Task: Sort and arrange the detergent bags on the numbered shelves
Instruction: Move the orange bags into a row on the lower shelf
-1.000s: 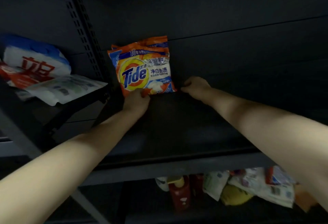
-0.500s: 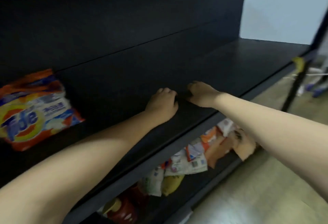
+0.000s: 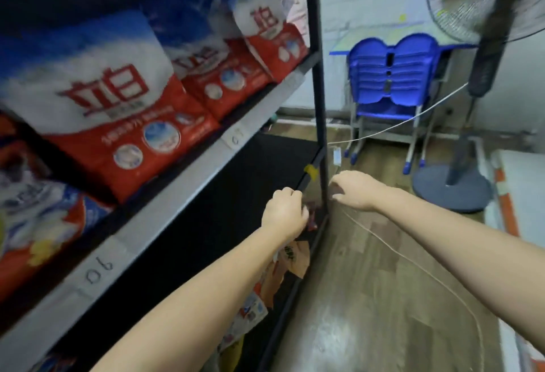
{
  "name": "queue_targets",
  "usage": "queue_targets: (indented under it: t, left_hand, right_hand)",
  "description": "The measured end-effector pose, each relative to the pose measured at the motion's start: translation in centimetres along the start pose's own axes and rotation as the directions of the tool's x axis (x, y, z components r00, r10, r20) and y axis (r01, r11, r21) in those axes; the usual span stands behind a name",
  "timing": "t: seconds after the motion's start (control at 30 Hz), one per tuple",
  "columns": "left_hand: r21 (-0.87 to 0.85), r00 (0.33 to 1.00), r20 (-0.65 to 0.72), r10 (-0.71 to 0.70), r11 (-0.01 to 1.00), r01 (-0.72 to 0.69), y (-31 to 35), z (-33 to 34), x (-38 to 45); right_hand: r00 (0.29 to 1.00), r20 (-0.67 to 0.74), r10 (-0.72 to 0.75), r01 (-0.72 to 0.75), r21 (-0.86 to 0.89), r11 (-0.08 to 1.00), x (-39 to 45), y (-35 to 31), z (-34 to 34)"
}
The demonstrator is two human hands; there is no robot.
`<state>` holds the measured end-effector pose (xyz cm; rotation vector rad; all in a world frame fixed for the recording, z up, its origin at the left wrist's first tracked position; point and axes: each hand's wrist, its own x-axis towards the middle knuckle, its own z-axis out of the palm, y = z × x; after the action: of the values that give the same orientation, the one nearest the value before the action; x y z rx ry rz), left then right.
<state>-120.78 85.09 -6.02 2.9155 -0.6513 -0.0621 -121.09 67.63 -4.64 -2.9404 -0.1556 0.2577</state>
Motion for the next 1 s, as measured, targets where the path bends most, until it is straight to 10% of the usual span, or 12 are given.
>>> queue_targets:
  t: [0.47,0.7,1.0]
  left_hand:
    - [0.219,0.88,-0.43,0.204,0.969,-0.118,4.7,-40.4,-4.7]
    - [0.304,0.835,-0.549,-0.043,0.92,0.248,-3.8,-52.8,-9.2]
    - [0.213,0.639,-0.657,-0.401,0.713,0.667,-16.4,-56.4,-13.7]
  right_hand:
    - [0.927,-0.365,-0.089,0.047,-0.121,0.991,-11.2,-10.9,-37.8]
    - [0.812,-0.489,-0.319,0.355,-0.021,0.935,-6.9,-21.4,-45.8]
    - [0.707,-0.314,-0.633,0.663,-0.015,0.748,2.7,-35.5,-47.0]
